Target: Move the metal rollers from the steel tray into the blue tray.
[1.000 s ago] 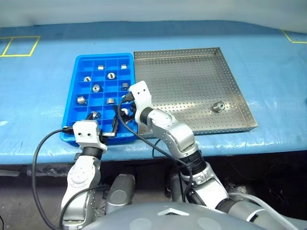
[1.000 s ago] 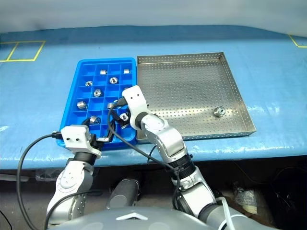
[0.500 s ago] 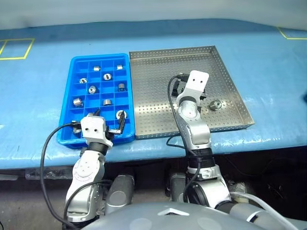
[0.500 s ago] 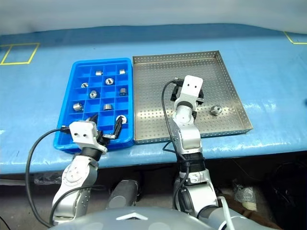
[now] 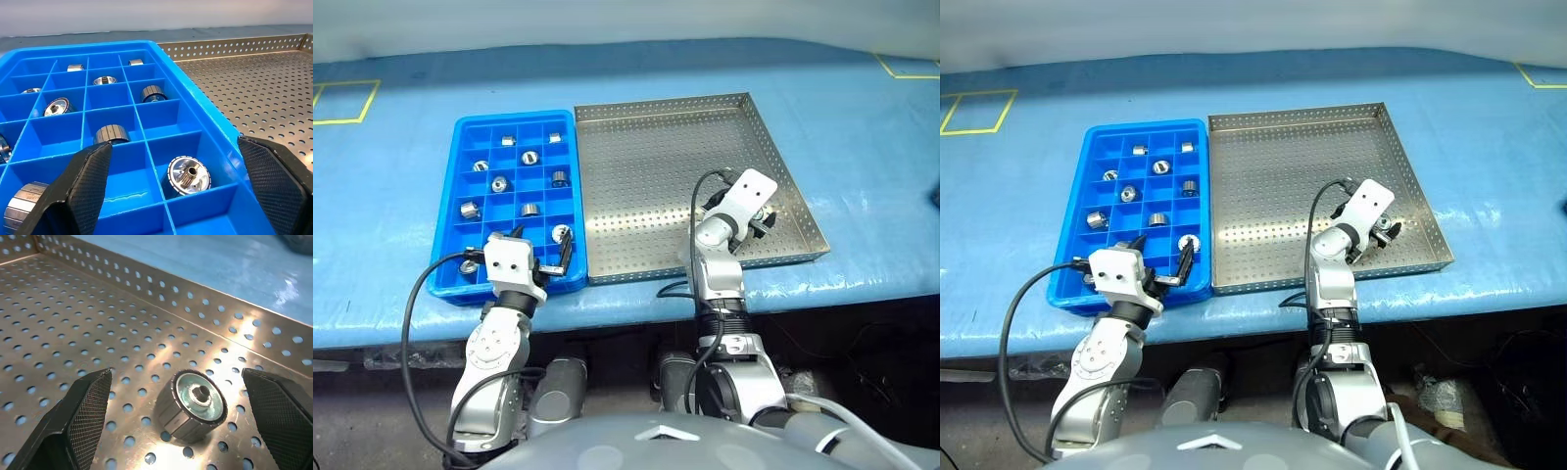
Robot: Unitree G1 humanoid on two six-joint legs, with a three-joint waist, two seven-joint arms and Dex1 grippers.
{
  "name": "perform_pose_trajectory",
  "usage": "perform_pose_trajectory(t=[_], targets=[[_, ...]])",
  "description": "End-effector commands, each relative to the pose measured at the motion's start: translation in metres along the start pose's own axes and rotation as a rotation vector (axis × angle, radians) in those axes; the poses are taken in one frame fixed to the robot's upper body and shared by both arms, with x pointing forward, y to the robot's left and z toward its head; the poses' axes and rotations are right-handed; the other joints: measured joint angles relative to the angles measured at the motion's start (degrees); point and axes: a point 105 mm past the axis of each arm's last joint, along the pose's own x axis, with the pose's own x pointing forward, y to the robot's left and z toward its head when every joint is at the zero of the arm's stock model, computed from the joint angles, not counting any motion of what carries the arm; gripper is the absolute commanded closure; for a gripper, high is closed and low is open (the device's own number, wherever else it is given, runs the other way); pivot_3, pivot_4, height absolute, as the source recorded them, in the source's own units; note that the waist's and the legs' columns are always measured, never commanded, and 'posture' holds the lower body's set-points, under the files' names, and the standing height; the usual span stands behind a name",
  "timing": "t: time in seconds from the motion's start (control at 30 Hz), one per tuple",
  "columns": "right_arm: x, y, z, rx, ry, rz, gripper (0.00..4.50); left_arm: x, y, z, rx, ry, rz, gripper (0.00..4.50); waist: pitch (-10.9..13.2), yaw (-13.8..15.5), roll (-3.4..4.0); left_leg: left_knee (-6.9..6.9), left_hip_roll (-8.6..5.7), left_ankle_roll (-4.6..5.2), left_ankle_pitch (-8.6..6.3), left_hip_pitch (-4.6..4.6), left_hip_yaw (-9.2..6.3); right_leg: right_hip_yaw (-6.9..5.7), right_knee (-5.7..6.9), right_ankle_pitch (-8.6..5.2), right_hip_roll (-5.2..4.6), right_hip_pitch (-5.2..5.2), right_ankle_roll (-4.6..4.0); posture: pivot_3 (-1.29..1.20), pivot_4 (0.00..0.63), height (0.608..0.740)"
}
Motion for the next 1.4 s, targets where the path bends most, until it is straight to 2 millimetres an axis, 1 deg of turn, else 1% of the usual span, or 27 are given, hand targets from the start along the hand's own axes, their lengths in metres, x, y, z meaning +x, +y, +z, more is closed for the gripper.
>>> perform_pose_trajectory(t=[0.03,0.2,0.33,0.5,0.6,0.8,0.83,0.87,0.93,1.03,1.17,1.27,1.33,1.4], targets=[[-0.023,0.045,0.023,0.185,0.034,0.075,0.02,-0.001,-0.003,0.008,0.005,-0.035,-0.008,0.00,0.0,-0.2,0.01,0.01,0.00,0.01,0.00,0.00,0.01,0.01,0.00,0.00,0.00,0.00,0.00,0.15,0.150,0.740],[-0.009,0.049,0.022,0.234,0.065,0.052,0.02,-0.002,-0.003,0.008,0.005,-0.035,-0.006,0.00,0.0,-0.8,0.05,-0.02,0.00,0.03,0.02,0.08,0.00,0.00,0.02,0.00,0.01,0.05,0.00,0.16,0.150,0.740],[-0.004,0.051,0.022,0.215,0.065,0.024,0.02,-0.003,-0.003,0.008,0.004,-0.035,-0.002,0.00,0.0,-0.8,0.07,-0.03,0.00,0.04,0.02,0.07,0.02,0.04,0.01,0.01,0.02,0.05,-0.01,0.16,0.150,0.740],[0.001,0.046,0.013,0.220,0.129,-0.045,0.02,-0.004,-0.002,0.009,0.004,-0.036,0.008,0.00,0.0,-0.7,0.10,-0.02,0.00,0.04,0.02,0.10,0.02,0.05,0.04,0.01,0.03,0.05,-0.01,0.18,0.150,0.740],[0.003,0.044,0.011,0.208,0.134,-0.066,0.60,-0.005,-0.002,0.009,0.005,-0.035,0.012,0.00,0.0,-0.8,0.11,-0.02,0.00,0.05,0.02,0.09,0.03,0.07,0.04,0.01,0.03,0.05,-0.01,0.19,0.150,0.740],[0.000,0.049,0.009,0.199,0.128,-0.032,2.58,-0.007,0.000,0.008,0.003,-0.032,0.024,0.00,0.0,-0.8,0.13,-0.03,-0.01,0.05,0.02,0.10,0.03,0.07,0.03,0.01,0.03,0.05,-0.01,0.19,0.150,0.740],[-0.001,0.050,0.008,0.192,0.125,-0.020,2.79,-0.007,0.000,0.007,0.004,-0.031,0.024,0.00,0.0,-0.8,0.14,-0.02,-0.01,0.05,0.02,0.10,0.03,0.07,0.04,0.01,0.03,0.05,-0.01,0.19,0.150,0.740],[-0.002,0.051,0.009,0.182,0.117,-0.005,2.78,-0.007,0.000,0.007,0.004,-0.031,0.025,0.00,0.0,-0.8,0.15,-0.02,0.00,0.05,0.02,0.10,0.03,0.07,0.04,0.01,0.03,0.05,-0.01,0.18,0.150,0.740],[-0.008,0.061,0.014,0.151,0.075,0.076,2.78,-0.007,0.001,0.007,0.001,-0.033,0.030,0.00,0.0,-0.8,0.18,-0.02,0.00,0.05,0.03,0.10,0.03,0.07,0.04,0.01,0.03,0.05,-0.01,0.18,0.150,0.740],[-0.027,0.088,0.021,0.108,0.029,0.281,2.78,-0.007,0.004,0.008,-0.006,-0.037,0.049,0.00,0.0,-0.9,0.25,-0.02,0.00,0.05,0.03,0.10,0.04,0.08,0.05,0.01,0.03,0.03,-0.01,0.18,0.150,0.740],[-0.074,0.130,0.037,0.063,-0.053,0.672,2.78,-0.008,0.012,0.010,-0.005,-0.048,0.083,0.00,0.0,-0.9,0.28,-0.03,0.00,0.05,0.03,0.09,0.03,0.07,0.06,0.01,0.04,0.02,-0.01,0.18,0.150,0.740],[-0.100,0.142,0.046,-0.005,-0.132,0.839,2.78,-0.010,0.017,0.012,-0.018,-0.062,0.114,0.00,0.0,-0.7,0.28,-0.05,0.00,0.05,0.02,0.07,-0.02,0.05,0.06,0.00,0.04,0.01,-0.02,0.19,0.150,0.740],[-0.129,0.152,0.049,-0.063,-0.182,1.023,2.78,-0.013,0.021,0.014,-0.002,-0.077,0.127,0.00,0.0,-0.6,0.27,-0.05,0.00,0.05,0.02,0.06,-0.03,0.05,0.04,0.00,0.04,0.01,-0.02,0.20,0.150,0.740],[-0.155,0.158,0.049,-0.126,-0.221,1.189,2.78,-0.017,0.024,0.017,0.018,-0.095,0.135,0.00,0.0,-0.5,0.27,-0.05,-0.01,0.05,0.02,0.04,-0.05,0.04,0.01,-0.01,0.04,0.01,-0.02,0.22,0.150,0.740]])
